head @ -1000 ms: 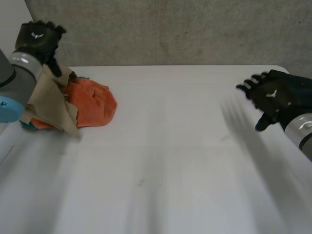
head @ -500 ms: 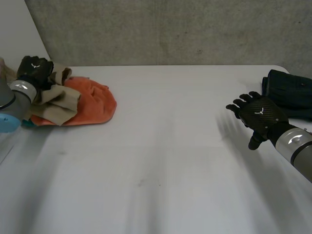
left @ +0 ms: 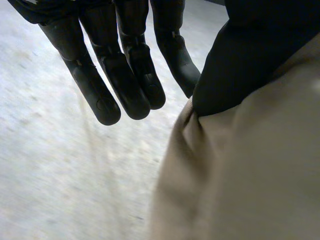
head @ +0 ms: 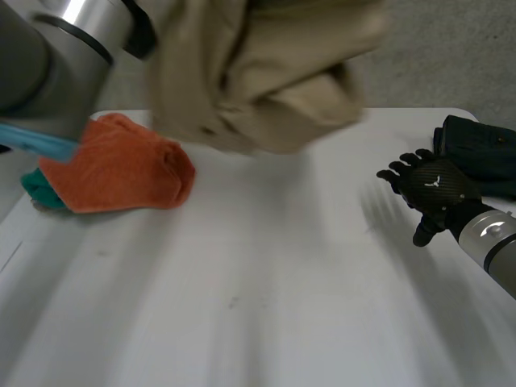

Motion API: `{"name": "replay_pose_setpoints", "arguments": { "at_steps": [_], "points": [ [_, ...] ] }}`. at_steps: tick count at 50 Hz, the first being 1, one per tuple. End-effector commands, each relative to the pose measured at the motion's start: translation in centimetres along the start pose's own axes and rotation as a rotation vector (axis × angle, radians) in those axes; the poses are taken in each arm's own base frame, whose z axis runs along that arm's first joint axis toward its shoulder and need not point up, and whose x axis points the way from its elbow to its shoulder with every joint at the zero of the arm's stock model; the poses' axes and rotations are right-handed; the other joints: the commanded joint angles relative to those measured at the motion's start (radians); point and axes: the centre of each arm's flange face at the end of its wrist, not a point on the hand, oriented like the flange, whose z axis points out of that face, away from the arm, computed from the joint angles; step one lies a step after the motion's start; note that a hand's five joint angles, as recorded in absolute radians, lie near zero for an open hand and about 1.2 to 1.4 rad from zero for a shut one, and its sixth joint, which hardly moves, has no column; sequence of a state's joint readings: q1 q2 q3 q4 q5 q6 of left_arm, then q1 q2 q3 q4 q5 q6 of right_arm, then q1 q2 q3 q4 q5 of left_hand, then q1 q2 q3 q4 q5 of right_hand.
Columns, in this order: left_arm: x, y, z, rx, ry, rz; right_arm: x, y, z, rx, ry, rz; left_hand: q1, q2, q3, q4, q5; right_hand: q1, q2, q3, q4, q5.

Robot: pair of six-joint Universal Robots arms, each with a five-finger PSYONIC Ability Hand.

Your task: Fold the laundry.

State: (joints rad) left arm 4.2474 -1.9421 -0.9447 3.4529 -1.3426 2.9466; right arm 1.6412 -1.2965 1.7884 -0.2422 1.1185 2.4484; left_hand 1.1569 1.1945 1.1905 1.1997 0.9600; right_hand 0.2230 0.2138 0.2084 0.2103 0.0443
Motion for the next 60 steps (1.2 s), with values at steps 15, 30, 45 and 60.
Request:
{"name": "replay_pose_setpoints", "arguments": {
  "at_steps": [15,30,45,60],
  "points": [
    [-2.1,19.6,-10.4,-0.728,-0.257,-0.051,3.9,-0.1,-0.2,-0.019,0.119,0.224,-0.402,-0.44,-0.436,-0.445,-0.38,-0.048,-0.039,-0.034,-0.036,-0.044],
    [3.3,10.9,-11.9,-0.652,-0.184,0.043,3.5,-3.9,-2.7,-0.049,0.05,0.225,-0.714,-0.752,-0.748,-0.757,-0.692,-0.048,-0.039,-0.034,-0.036,-0.044],
    [14.1,16.6,-17.8,-0.765,0.209,0.256,2.0,-1.6,-4.1,-0.211,-0.047,0.092,-0.861,-0.899,-0.895,-0.904,-0.839,-0.048,-0.039,-0.034,-0.036,-0.044],
    [17.5,21.1,-17.5,-0.668,0.418,0.327,4.1,1.7,-0.1,-0.193,0.089,0.229,-0.767,-0.805,-0.801,-0.81,-0.745,-0.048,-0.039,-0.034,-0.036,-0.044]
  ]
}}
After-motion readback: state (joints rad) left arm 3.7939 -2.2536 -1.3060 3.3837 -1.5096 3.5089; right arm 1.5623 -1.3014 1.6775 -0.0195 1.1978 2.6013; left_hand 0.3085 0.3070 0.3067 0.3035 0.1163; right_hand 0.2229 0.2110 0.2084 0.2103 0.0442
